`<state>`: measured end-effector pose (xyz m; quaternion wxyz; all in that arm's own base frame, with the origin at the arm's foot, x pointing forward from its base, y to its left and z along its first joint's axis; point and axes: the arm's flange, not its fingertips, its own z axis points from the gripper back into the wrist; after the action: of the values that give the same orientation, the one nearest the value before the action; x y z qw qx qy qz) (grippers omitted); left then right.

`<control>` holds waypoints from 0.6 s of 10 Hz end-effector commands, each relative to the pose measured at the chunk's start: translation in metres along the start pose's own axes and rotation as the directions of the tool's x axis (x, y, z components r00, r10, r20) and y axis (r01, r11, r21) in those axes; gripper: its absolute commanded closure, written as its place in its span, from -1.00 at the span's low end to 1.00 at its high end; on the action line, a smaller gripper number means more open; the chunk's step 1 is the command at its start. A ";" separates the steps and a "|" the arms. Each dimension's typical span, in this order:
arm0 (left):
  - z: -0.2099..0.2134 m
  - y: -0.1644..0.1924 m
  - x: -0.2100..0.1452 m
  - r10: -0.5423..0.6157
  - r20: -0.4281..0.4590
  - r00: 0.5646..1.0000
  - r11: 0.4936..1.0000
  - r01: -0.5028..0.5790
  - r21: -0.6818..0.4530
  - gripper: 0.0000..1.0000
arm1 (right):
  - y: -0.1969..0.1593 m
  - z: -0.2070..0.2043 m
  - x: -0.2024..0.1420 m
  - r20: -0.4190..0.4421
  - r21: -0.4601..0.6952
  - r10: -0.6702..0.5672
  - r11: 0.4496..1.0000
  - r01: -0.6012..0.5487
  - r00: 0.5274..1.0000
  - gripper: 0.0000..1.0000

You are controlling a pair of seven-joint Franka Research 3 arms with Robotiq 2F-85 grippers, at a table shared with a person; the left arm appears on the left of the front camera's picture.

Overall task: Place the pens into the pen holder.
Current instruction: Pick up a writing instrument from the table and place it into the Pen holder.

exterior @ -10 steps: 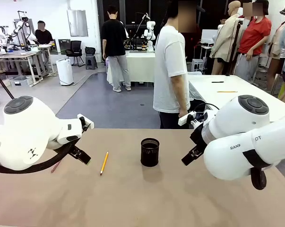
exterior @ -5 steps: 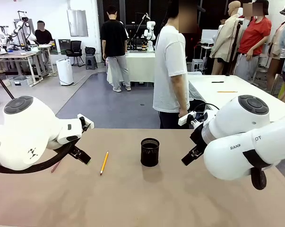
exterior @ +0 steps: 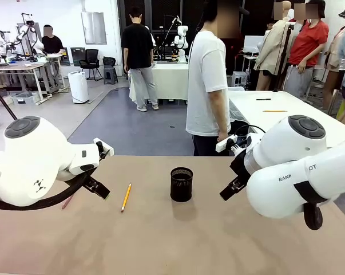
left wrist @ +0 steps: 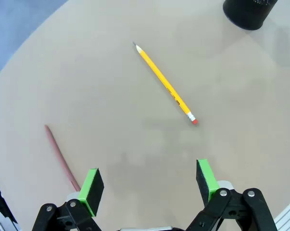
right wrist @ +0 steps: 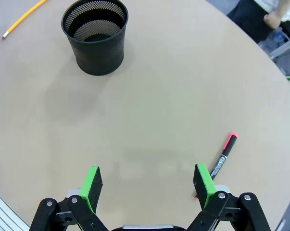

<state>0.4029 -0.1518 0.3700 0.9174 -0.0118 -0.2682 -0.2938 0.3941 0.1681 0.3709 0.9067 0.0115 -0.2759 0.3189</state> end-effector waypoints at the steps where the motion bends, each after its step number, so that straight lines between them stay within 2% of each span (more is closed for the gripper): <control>1: 0.000 0.000 0.000 0.000 0.000 1.000 1.000 0.000 0.000 -1.00 | 0.000 0.000 0.000 0.000 0.000 -0.001 1.000 0.001 1.000 -1.00; 6: 0.000 0.000 0.000 0.000 0.000 1.000 1.000 0.000 0.000 -1.00 | 0.000 0.000 0.000 0.000 0.000 -0.001 1.000 0.001 1.000 -1.00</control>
<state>0.4029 -0.1518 0.3700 0.9174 -0.0118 -0.2682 -0.2938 0.3941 0.1681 0.3709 0.9067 0.0115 -0.2759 0.3189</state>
